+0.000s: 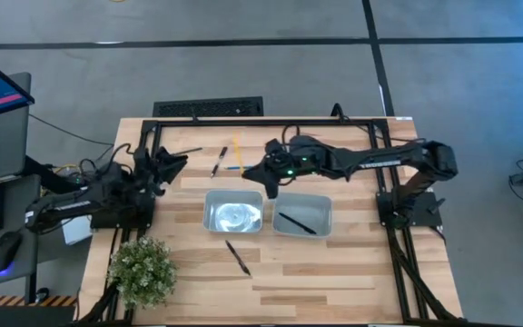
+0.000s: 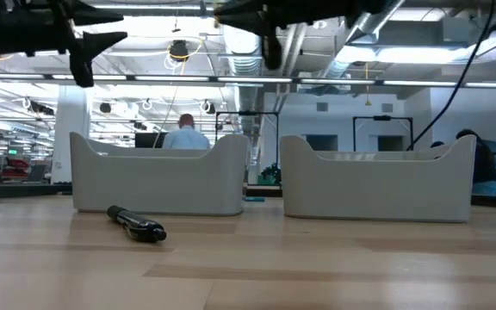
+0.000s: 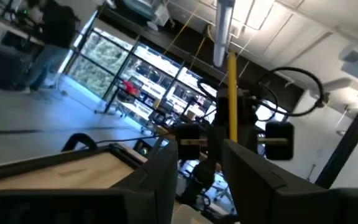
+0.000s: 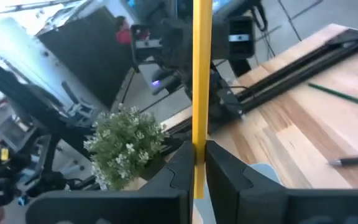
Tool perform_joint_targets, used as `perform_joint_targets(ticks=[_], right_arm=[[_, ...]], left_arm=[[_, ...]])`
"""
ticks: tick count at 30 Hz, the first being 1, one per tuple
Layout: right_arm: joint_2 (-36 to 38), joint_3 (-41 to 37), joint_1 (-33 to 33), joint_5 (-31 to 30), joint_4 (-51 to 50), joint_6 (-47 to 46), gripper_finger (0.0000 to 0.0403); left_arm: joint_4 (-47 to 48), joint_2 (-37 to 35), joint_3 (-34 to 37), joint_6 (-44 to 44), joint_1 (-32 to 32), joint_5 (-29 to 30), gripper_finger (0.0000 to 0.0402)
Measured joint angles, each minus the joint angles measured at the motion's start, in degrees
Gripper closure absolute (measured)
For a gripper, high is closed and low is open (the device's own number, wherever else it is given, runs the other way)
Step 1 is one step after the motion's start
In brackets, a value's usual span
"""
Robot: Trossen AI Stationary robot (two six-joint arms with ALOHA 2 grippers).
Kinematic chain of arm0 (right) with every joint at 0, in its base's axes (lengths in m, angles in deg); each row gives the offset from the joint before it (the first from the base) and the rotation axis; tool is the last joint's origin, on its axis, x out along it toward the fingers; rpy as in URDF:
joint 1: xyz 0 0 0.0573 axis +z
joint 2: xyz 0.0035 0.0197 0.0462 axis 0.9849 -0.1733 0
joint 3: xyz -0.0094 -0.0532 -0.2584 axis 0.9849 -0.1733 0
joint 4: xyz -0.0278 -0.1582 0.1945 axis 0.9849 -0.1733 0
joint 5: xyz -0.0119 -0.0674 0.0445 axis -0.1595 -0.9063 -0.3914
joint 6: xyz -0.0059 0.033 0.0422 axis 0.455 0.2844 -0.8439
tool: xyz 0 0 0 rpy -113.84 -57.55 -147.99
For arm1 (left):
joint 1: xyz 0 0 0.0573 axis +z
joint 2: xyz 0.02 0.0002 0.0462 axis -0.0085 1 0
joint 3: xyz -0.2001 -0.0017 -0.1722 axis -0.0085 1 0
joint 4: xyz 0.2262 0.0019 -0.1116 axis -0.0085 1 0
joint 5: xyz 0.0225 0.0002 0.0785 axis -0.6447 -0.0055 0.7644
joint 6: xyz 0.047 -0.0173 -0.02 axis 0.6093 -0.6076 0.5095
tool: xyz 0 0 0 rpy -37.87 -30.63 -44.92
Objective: Sort pens & pencils
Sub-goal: Put the yellow pencil into the left gray bin
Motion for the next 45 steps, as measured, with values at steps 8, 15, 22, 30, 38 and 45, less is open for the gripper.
perform_joint_targets(ticks=[8,15,22,30,38,45], right_arm=[[-6.1,5.8,0.0,2.2,-0.7,0.5,0.0349],[-9.0,10.3,0.0,2.5,-0.8,-0.2,0.0349],[-9.0,10.9,-0.4,1.4,-0.5,0.1,0.0349],[-9.0,10.9,-0.8,1.3,-0.3,-1.0,0.0349],[-9.0,10.9,-1.1,1.3,-0.4,-1.0,0.0349],[-9.0,10.9,-1.1,1.3,-0.4,-1.0,0.0349]], left_arm=[[-0.8,9.8,-7.3,-5.2,0.0,-1.8,0.0283],[-2.2,17.3,-12.3,-7.6,0.0,2.8,0.0283],[-2.2,23.1,-15.6,-4.6,0.0,0.8,0.0283],[-2.1,29.5,-18.6,-0.5,0.0,-8.3,0.0283],[-2.3,33.0,-21.4,1.2,0.0,-10.4,0.0283],[-2.5,37.0,-22.4,0.2,0.0,-10.4,0.0283]])
